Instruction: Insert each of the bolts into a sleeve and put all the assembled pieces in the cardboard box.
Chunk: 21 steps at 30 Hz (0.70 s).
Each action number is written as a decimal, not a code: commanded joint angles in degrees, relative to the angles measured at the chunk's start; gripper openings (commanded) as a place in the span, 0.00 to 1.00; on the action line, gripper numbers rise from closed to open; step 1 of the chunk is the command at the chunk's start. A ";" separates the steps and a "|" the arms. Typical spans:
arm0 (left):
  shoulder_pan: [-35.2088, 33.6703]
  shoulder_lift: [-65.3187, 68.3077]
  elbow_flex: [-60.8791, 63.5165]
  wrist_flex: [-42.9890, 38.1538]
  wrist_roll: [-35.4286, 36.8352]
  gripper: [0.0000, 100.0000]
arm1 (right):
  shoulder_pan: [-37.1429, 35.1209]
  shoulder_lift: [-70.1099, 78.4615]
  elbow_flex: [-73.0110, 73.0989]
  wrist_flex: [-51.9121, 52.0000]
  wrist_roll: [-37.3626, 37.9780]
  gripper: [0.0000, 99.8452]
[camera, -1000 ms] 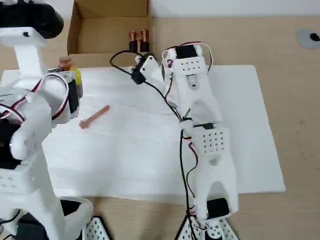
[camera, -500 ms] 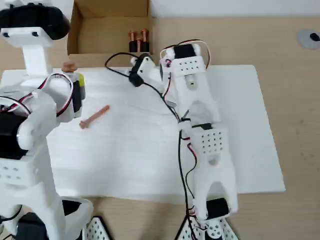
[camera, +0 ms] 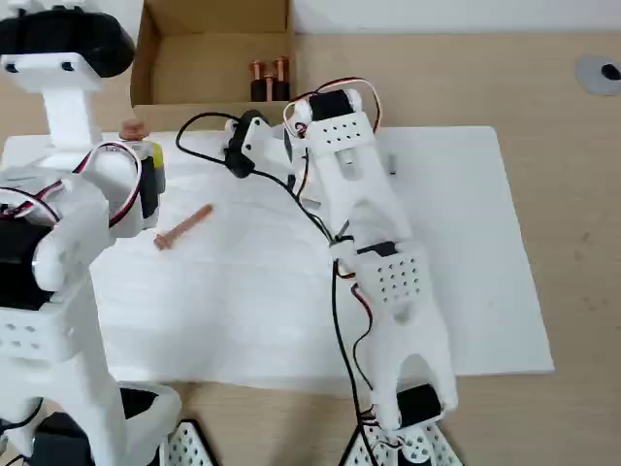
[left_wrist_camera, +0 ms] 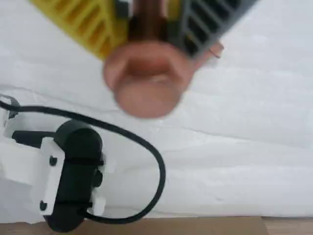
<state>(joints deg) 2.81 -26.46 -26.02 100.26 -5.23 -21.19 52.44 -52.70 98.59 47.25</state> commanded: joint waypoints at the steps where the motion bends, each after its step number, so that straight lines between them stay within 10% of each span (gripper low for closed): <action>1: 0.53 -1.27 0.00 0.00 0.00 0.01 | -2.07 -0.84 -3.21 1.14 0.79 0.20; 21: 0.18 -5.41 7.30 -0.09 1.23 0.01 | -6.46 3.12 -12.18 3.43 3.34 0.20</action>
<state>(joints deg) 2.81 -28.13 -19.87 100.26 -3.91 -26.20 54.99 -61.85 101.58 49.54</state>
